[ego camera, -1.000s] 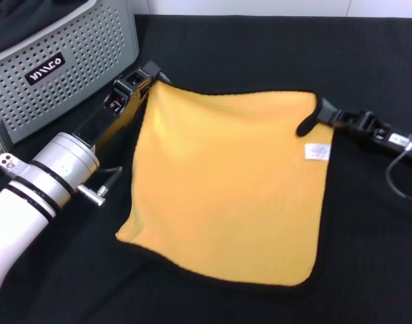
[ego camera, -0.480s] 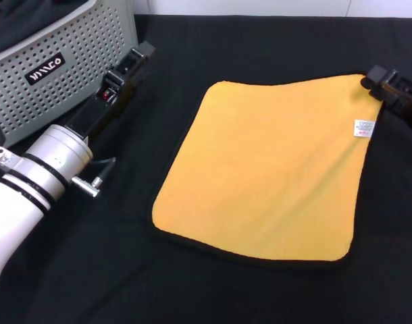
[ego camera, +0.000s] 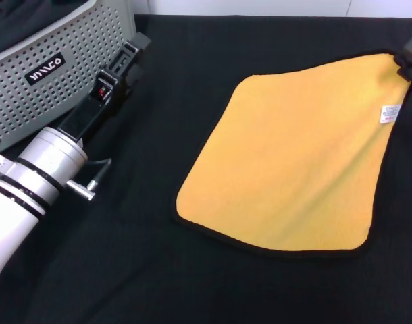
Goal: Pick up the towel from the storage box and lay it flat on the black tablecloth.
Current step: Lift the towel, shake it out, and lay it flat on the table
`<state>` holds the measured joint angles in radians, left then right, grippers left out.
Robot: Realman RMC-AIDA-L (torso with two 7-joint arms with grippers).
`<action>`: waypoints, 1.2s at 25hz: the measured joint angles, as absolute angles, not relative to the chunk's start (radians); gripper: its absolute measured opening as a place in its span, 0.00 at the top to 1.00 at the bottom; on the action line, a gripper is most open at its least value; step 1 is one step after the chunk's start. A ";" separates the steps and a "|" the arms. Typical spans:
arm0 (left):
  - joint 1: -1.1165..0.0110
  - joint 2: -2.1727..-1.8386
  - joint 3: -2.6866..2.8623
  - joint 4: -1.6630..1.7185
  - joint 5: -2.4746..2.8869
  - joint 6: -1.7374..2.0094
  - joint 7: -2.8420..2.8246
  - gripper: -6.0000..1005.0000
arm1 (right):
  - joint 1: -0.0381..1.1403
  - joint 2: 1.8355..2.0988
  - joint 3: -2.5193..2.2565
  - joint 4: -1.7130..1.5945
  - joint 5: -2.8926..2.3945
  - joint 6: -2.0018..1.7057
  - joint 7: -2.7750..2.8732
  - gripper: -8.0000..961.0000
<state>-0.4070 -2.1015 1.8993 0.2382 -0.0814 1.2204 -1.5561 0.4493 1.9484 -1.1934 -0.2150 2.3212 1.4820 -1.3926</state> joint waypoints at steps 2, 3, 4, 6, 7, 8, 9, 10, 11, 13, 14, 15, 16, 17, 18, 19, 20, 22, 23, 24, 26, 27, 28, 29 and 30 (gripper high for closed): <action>-0.398 -2.102 1.902 0.238 -0.081 1.237 -1.554 0.11 | 0.445 1.947 -1.193 -0.217 2.322 1.499 -1.394 0.15; -0.398 -2.102 1.902 0.238 -0.081 1.237 -1.554 0.11 | 0.444 1.947 -1.192 -0.218 2.322 1.506 -1.395 0.12; -0.395 -2.102 1.902 0.239 -0.081 1.241 -1.556 0.11 | 0.443 1.947 -1.192 -0.220 2.322 1.511 -1.396 0.10; -0.392 -2.102 1.903 0.240 -0.081 1.253 -1.560 0.11 | 0.443 1.947 -1.192 -0.221 2.322 1.522 -1.397 0.10; -0.391 -2.103 1.903 0.240 -0.080 1.260 -1.561 0.11 | 0.443 1.947 -1.192 -0.221 2.322 1.525 -1.397 0.09; -0.390 -2.103 1.904 0.240 -0.079 1.268 -1.561 0.11 | 0.443 1.948 -1.192 -0.221 2.322 1.527 -1.397 0.10; -0.389 -2.104 1.904 0.241 -0.079 1.276 -1.562 0.11 | 0.444 1.949 -1.188 -0.221 2.322 1.528 -1.395 0.10; -0.387 -2.104 1.905 0.241 -0.079 1.285 -1.562 0.11 | 0.444 1.950 -1.184 -0.221 2.322 1.528 -1.393 0.10; -0.385 -2.104 1.905 0.241 -0.079 1.298 -1.562 0.11 | 0.444 1.951 -1.181 -0.221 2.322 1.528 -1.392 0.10; -0.382 -2.104 1.904 0.241 -0.081 1.320 -1.563 0.11 | 0.445 1.953 -1.173 -0.222 2.322 1.527 -1.392 0.10; -0.381 -2.103 1.903 0.240 -0.081 1.324 -1.563 0.11 | 0.446 1.955 -1.170 -0.222 2.322 1.522 -1.393 0.10; -0.381 -2.102 1.901 0.239 -0.082 1.325 -1.562 0.11 | 0.446 1.955 -1.169 -0.222 2.322 1.516 -1.395 0.11; -0.381 -2.101 1.898 0.236 -0.084 1.326 -1.561 0.11 | 0.447 1.956 -1.169 -0.222 2.321 1.507 -1.397 0.11; -0.381 -2.100 1.897 0.233 -0.087 1.327 -1.561 0.11 | 0.448 1.957 -1.169 -0.223 2.320 1.500 -1.398 0.11; -0.381 -2.100 1.896 0.231 -0.090 1.328 -1.562 0.11 | 0.449 1.957 -1.169 -0.223 2.318 1.495 -1.399 0.11; -0.381 -2.099 1.897 0.230 -0.091 1.332 -1.564 0.11 | 0.450 1.958 -1.169 -0.223 2.316 1.489 -1.399 0.11; -0.380 -2.099 1.898 0.229 -0.091 1.336 -1.566 0.11 | 0.450 1.959 -1.171 -0.223 2.314 1.486 -1.400 0.11; -0.374 -2.099 1.901 0.229 -0.091 1.341 -1.568 0.11 | 0.449 1.961 -1.175 -0.222 2.313 1.481 -1.400 0.12; -0.368 -2.099 1.900 0.229 -0.091 1.343 -1.570 0.11 | 0.448 1.961 -1.176 -0.221 2.311 1.475 -1.400 0.12; -0.362 -2.099 1.900 0.229 -0.091 1.344 -1.571 0.11 | 0.448 1.962 -1.177 -0.220 2.308 1.468 -1.400 0.12; -0.350 -2.100 1.899 0.229 -0.093 1.347 -1.574 0.11 | 0.443 1.964 -1.178 -0.219 2.303 1.450 -1.402 0.12; -0.347 -2.100 1.900 0.229 -0.093 1.348 -1.574 0.11 | 0.441 1.966 -1.179 -0.219 2.301 1.442 -1.404 0.12; -0.343 -2.101 1.901 0.229 -0.093 1.348 -1.575 0.11 | 0.440 1.966 -1.179 -0.218 2.300 1.438 -1.407 0.12; -0.340 -2.101 1.901 0.229 -0.093 1.348 -1.577 0.11 | 0.440 1.967 -1.179 -0.214 2.299 1.431 -1.411 0.13; -0.338 -2.101 1.901 0.229 -0.093 1.348 -1.580 0.11 | 0.439 1.967 -1.179 -0.212 2.299 1.426 -1.414 0.13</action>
<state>-0.3380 -2.1008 1.9007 0.2286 -0.0933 1.3483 -1.5801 0.4392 1.9667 -1.1786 -0.2119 2.2985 1.4261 -1.4142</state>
